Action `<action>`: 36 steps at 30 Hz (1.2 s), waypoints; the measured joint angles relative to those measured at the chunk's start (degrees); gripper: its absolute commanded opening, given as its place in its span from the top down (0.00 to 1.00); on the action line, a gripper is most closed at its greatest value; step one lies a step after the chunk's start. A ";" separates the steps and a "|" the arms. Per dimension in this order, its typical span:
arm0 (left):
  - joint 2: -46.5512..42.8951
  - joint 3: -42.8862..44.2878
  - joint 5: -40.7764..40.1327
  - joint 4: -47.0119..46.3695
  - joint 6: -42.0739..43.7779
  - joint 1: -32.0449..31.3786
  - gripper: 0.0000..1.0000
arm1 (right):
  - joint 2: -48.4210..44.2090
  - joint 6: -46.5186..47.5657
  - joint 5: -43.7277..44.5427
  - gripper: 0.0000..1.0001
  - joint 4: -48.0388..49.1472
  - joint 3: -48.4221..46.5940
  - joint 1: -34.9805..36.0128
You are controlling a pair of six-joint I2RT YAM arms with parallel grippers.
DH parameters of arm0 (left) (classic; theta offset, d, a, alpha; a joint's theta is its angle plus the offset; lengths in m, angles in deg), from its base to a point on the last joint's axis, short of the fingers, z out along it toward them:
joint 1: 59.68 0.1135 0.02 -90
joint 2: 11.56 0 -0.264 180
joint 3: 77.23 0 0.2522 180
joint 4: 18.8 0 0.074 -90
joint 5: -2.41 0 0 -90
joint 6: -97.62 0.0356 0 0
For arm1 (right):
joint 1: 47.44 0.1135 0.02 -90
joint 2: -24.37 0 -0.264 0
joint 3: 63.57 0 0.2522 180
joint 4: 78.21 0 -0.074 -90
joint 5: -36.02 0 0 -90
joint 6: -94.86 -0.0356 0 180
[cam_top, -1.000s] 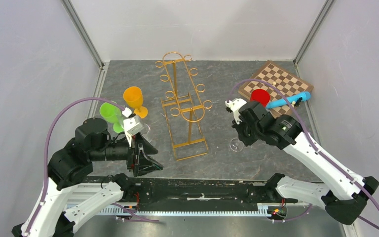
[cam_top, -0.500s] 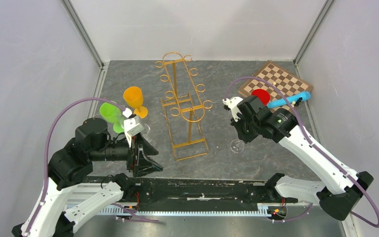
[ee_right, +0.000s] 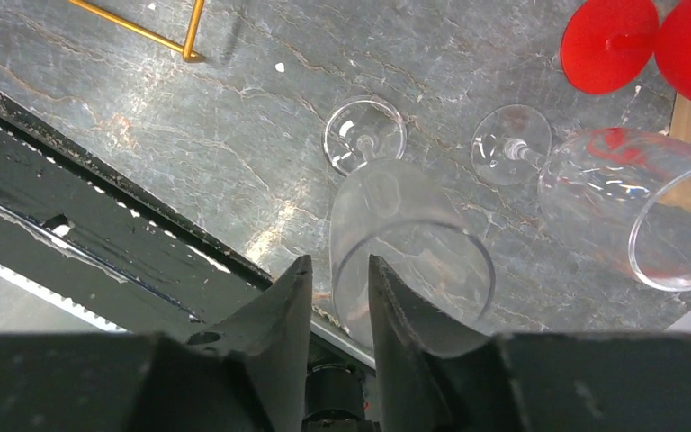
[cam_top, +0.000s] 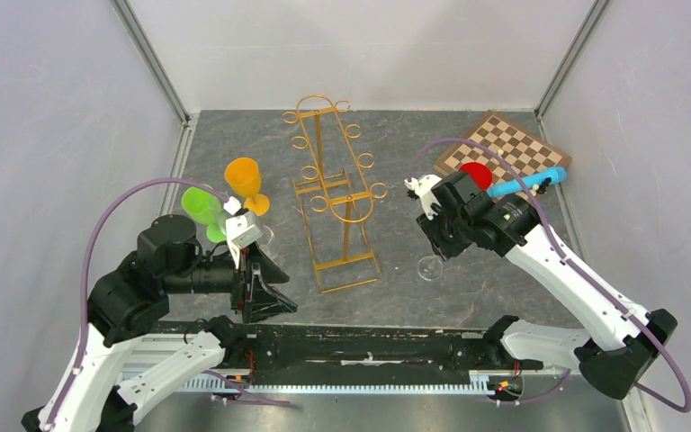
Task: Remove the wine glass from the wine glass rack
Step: Place the wine glass at the center of the board, then reset both arms
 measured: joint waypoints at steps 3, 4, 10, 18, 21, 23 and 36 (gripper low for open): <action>0.00 0.00 0.00 0.00 0.00 0.00 0.22 | 0.11 -0.02 0.92 0.57 -0.31 -0.87 0.00; 0.02 0.00 0.00 -0.02 0.00 0.00 0.22 | 0.20 -0.13 1.20 0.54 -0.50 -1.42 0.00; 0.39 0.00 -0.04 -0.20 0.00 0.00 0.22 | 0.74 -0.52 4.79 0.37 -1.07 -8.39 0.00; 0.68 0.00 -1.01 -0.20 -0.02 0.00 0.20 | 0.72 -0.90 9.09 0.02 -1.18 -13.75 0.00; 1.46 0.59 -2.45 -0.02 -0.02 0.00 0.20 | 0.42 -0.94 10.08 0.02 -0.96 -14.58 0.00; 2.10 1.40 -3.80 0.26 -0.04 0.00 0.20 | -0.42 -0.92 10.56 0.02 -0.44 -14.67 0.00; 4.57 7.23 -18.14 1.05 -4.70 0.02 0.19 | -7.50 -5.55 15.89 0.02 5.20 -11.69 0.00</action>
